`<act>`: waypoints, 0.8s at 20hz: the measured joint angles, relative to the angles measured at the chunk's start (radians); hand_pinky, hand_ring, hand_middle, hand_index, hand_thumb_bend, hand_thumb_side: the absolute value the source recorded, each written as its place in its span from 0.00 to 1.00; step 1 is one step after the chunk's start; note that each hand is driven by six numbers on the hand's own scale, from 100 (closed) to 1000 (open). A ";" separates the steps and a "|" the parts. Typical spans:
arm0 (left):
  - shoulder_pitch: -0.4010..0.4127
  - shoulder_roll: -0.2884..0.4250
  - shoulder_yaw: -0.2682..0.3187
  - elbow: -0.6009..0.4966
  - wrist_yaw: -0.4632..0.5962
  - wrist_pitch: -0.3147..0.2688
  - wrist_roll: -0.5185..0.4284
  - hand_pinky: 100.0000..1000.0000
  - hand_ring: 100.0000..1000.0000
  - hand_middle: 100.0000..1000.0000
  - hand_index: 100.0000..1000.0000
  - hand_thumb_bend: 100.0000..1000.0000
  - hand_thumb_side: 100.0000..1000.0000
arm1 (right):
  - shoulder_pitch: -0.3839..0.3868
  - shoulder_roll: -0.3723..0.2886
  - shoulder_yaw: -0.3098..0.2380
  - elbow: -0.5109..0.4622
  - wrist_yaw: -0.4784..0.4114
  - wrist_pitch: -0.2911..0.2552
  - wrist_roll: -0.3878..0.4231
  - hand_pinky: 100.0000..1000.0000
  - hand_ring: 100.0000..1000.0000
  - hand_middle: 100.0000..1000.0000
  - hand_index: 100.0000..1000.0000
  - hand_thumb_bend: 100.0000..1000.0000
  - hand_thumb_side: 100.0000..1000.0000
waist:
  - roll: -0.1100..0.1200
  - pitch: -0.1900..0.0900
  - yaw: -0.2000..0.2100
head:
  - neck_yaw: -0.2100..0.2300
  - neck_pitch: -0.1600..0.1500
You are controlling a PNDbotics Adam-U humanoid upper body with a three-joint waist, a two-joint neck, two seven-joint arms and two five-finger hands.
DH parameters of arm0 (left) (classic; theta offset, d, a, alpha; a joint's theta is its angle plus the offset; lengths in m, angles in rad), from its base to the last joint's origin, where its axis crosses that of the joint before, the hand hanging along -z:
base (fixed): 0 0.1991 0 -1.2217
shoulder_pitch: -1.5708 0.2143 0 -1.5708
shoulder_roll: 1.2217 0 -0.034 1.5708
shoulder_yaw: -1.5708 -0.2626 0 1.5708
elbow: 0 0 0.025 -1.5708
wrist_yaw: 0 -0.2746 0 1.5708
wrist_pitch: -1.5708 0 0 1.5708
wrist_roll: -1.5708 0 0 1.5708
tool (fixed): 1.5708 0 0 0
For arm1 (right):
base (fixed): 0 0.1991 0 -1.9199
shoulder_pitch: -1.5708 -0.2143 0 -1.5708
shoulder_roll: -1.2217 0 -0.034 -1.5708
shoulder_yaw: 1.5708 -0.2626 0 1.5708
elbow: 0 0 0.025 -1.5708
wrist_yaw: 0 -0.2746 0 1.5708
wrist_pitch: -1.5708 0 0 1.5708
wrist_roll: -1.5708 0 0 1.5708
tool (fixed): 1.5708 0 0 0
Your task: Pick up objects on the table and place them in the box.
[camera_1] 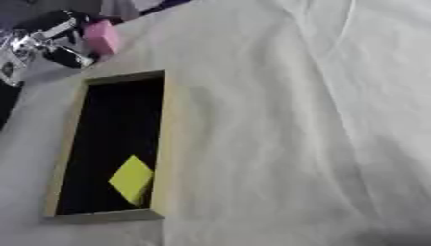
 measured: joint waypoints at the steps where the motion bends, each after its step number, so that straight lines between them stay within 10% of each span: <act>1: 0.000 0.000 0.000 0.000 0.002 -0.001 0.003 0.42 0.52 0.62 0.73 0.16 0.00 | 0.004 0.003 0.000 0.000 0.002 0.002 -0.002 0.89 1.00 0.48 0.83 0.00 0.60 | 0.000 0.000 0.001 | 0.000 0.000; 16: 0.009 -0.002 -0.025 -0.076 0.068 0.014 0.109 0.34 0.36 0.53 0.67 0.08 0.00 | 0.043 0.012 -0.001 0.000 -0.002 0.026 -0.003 0.89 1.00 0.49 0.83 0.00 0.60 | -0.033 -0.046 0.054 | -0.034 0.049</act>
